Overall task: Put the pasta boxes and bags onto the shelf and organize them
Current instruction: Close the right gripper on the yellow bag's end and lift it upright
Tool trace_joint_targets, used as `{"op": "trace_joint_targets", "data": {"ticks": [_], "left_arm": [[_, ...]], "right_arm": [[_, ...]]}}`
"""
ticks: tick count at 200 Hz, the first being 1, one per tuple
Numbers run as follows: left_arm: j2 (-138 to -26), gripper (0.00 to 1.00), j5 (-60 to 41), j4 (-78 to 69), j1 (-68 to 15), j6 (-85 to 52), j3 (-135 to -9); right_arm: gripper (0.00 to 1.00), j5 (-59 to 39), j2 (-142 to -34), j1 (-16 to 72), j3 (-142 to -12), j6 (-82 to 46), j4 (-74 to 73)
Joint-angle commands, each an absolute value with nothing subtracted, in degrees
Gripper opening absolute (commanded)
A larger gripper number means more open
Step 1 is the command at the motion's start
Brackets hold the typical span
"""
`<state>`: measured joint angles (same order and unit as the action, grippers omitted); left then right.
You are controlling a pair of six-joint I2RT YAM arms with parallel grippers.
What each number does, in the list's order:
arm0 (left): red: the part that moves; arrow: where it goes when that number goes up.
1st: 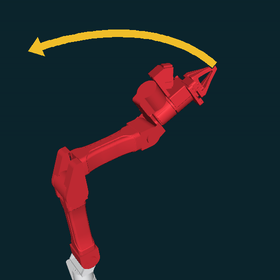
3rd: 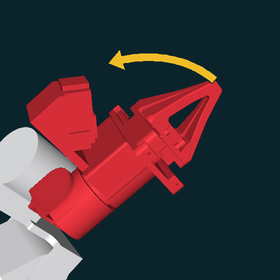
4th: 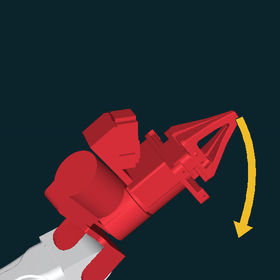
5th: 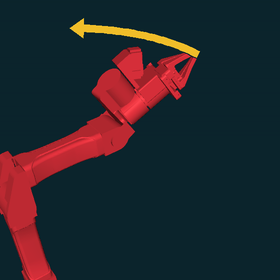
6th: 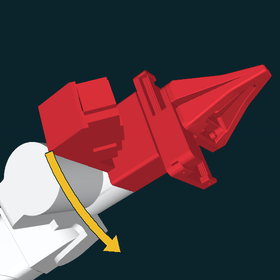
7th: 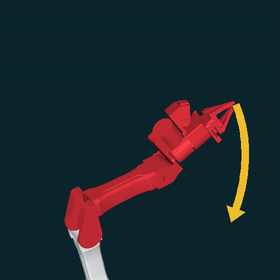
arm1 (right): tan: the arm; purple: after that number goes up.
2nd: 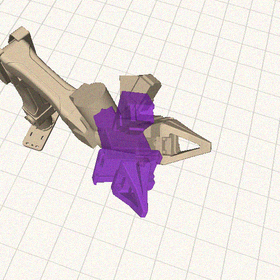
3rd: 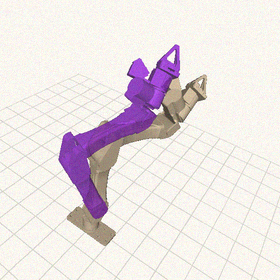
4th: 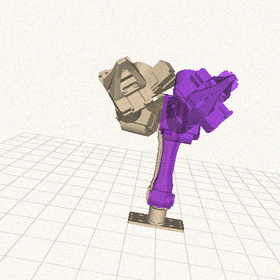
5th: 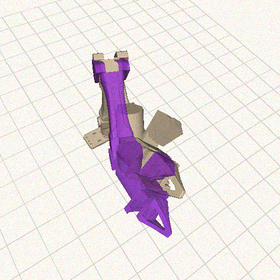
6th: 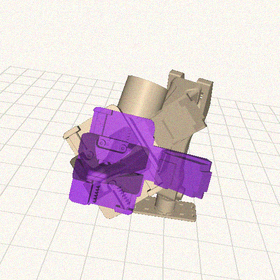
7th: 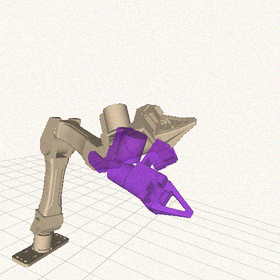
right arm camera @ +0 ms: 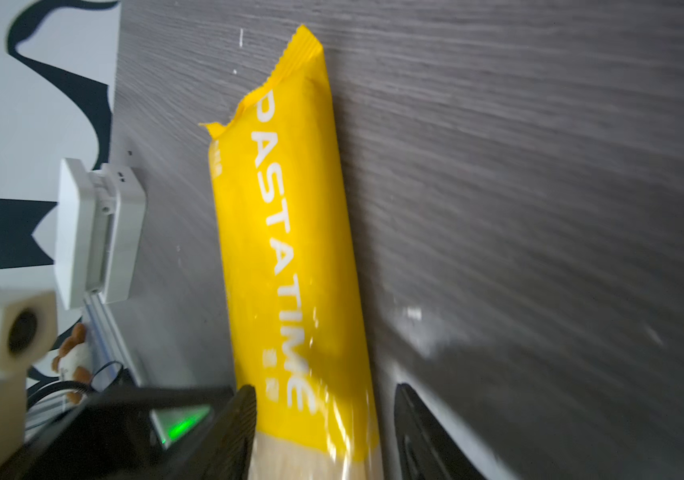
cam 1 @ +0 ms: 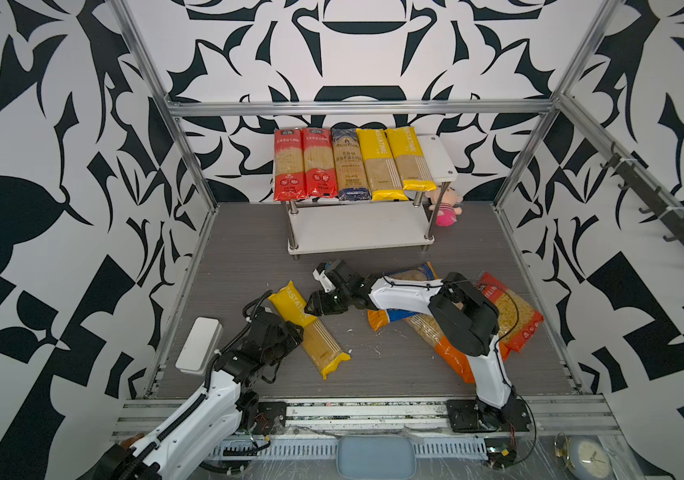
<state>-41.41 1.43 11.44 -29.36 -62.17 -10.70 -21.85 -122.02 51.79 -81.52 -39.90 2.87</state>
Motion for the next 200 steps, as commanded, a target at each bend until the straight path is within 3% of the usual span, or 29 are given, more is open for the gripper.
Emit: {"op": "trace_joint_targets", "data": {"ticks": [1,25,48,84,125,163,179,200], "left_arm": [[-42.56,0.55,3.35,5.79,-30.84,-65.69,-9.14],[-43.5,0.43,3.25,3.05,-30.91,-66.09,-7.68],[-43.43,0.34,2.82,2.26,-30.9,-66.16,-7.12],[-38.36,0.3,3.47,9.19,-30.93,-65.18,-9.15],[-27.05,0.35,3.79,20.63,-30.87,-62.61,-16.15],[-22.2,0.4,1.24,23.29,-30.87,-59.1,-20.77],[-20.49,0.46,-1.23,20.58,-30.85,-56.24,-21.59],[-18.9,0.62,-6.5,12.66,-30.9,-53.86,-20.7]], "right_arm": [[0.56,-22.92,-124.01,52.49,-86.5,-37.74,4.77],[0.46,-24.81,-127.65,54.01,-90.11,-36.98,5.76],[0.29,-26.52,-128.9,54.67,-90.83,-36.78,3.23],[0.07,-26.53,-122.34,54.67,-84.03,-32.97,-9.01],[0.0,-26.75,-111.33,53.53,-72.82,-29.65,-25.45],[0.0,-25.39,-101.97,50.14,-61.58,-33.55,-43.59],[0.0,-24.05,-97.41,49.52,-58.86,-33.25,-45.58],[0.0,-22.69,-90.9,48.81,-57.03,-32.13,-44.63]]}}
